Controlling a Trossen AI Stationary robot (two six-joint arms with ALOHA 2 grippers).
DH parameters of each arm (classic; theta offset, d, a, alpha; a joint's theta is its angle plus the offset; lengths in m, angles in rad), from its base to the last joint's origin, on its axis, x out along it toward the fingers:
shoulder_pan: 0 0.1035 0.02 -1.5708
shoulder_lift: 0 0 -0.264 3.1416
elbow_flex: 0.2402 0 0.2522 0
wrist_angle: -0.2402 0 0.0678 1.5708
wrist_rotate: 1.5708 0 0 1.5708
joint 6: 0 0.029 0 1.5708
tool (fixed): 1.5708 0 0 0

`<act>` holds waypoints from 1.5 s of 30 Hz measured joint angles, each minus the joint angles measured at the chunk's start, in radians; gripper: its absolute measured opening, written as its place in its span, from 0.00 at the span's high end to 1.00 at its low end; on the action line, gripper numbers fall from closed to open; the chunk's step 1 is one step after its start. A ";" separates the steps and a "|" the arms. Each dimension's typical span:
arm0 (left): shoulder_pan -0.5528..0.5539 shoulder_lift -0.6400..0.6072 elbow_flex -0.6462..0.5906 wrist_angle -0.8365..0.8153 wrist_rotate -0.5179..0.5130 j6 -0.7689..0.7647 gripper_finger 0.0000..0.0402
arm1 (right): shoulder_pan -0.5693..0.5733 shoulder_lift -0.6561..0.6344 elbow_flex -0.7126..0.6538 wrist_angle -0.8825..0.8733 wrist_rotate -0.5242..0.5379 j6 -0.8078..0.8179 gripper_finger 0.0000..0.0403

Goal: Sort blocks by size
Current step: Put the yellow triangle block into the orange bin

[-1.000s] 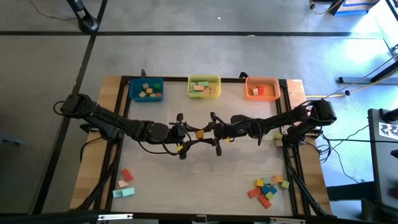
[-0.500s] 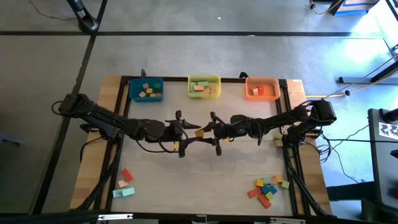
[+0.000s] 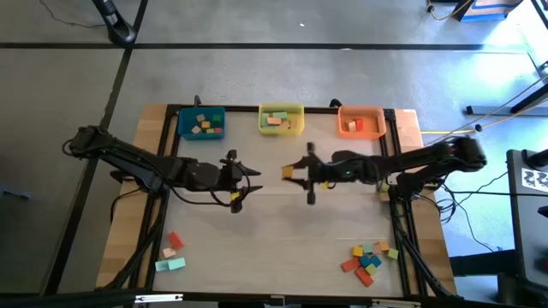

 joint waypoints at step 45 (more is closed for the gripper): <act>0.007 0.007 -0.104 -0.100 -0.081 -0.243 0.55 | -1.063 -0.011 0.000 -0.827 0.052 0.084 0.66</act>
